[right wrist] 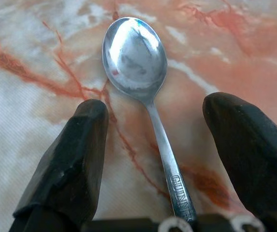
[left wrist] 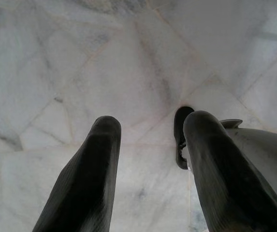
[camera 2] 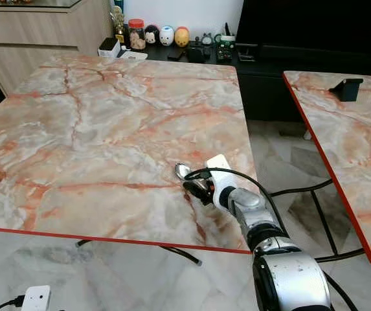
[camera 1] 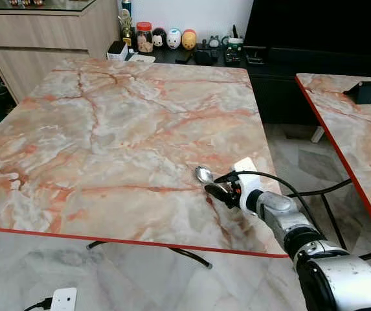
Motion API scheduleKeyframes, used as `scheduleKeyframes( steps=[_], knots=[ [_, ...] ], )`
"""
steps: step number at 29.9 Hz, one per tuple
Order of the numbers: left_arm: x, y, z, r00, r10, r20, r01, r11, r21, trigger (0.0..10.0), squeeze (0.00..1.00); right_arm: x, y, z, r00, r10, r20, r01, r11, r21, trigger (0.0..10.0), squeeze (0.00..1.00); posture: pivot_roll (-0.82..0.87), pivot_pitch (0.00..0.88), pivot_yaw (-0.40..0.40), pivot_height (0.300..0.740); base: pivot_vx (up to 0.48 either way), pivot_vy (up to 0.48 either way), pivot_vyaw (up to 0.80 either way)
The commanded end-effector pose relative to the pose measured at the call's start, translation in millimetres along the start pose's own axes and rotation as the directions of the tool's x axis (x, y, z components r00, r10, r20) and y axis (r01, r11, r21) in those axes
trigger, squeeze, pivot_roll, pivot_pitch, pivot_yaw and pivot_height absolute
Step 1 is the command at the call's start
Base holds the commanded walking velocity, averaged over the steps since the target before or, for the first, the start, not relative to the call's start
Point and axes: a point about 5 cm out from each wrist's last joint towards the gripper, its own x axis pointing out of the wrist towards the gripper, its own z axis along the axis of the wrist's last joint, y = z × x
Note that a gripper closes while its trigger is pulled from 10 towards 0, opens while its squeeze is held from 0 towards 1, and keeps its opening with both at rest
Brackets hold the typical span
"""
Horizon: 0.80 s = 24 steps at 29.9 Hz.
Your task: Setting the table
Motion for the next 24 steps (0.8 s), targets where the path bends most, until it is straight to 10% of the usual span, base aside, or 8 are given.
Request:
scheduleKeyframes(
  steps=[1,12,14,15,18,19,24],
  knots=[
    [-1.3,3.3,-5.5,1.000,0.011,-0.022,-0.011,1.000,0.002,10.0,0.00,-1.6,-0.5,-6.9,1.000,-0.003,-0.017,0.004,1.000,0.029,10.0,0.00,0.07,0.000,-0.032,0.740,0.000,0.000,0.00],
    [-1.4,3.2,-6.3,1.000,0.010,-0.025,-0.010,1.000,0.001,10.0,0.00,-3.4,-0.5,-14.0,1.000,-0.005,-0.029,0.007,0.999,0.051,10.0,0.00,0.07,0.000,-0.034,0.740,0.000,0.000,0.00],
    [-1.5,3.2,-6.4,1.000,0.010,-0.025,-0.010,1.000,0.001,10.0,0.00,-3.4,-0.3,-14.2,1.000,-0.003,-0.029,0.005,0.999,0.051,8.4,0.00,0.07,0.000,-0.034,0.740,0.000,0.000,0.00],
    [-1.5,3.1,-6.5,1.000,0.011,-0.026,-0.011,1.000,0.001,10.0,0.00,-3.2,0.4,-14.6,1.000,0.003,-0.030,-0.001,0.999,0.050,5.3,0.00,0.07,0.000,-0.035,0.740,0.000,0.000,0.00],
    [-1.4,3.2,-6.4,1.000,0.011,-0.026,-0.011,1.000,0.000,10.0,0.00,-3.4,0.7,-15.8,0.999,0.003,-0.035,-0.002,0.999,0.050,3.8,0.00,0.07,0.000,-0.034,0.740,0.000,0.000,0.00],
    [-1.4,3.1,-6.4,1.000,0.010,-0.026,-0.010,1.000,0.000,10.0,0.00,-3.6,0.7,-16.9,0.999,0.003,-0.039,-0.001,0.999,0.048,0.0,0.00,0.07,0.000,-0.035,0.740,0.000,0.000,0.00],
    [-1.4,3.1,-6.4,1.000,0.008,-0.027,-0.008,1.000,0.000,10.0,0.00,-3.9,1.5,-18.7,0.999,0.013,-0.046,-0.011,0.999,0.040,0.0,0.00,0.07,0.000,-0.034,0.740,0.000,0.000,0.00]
  ],
)
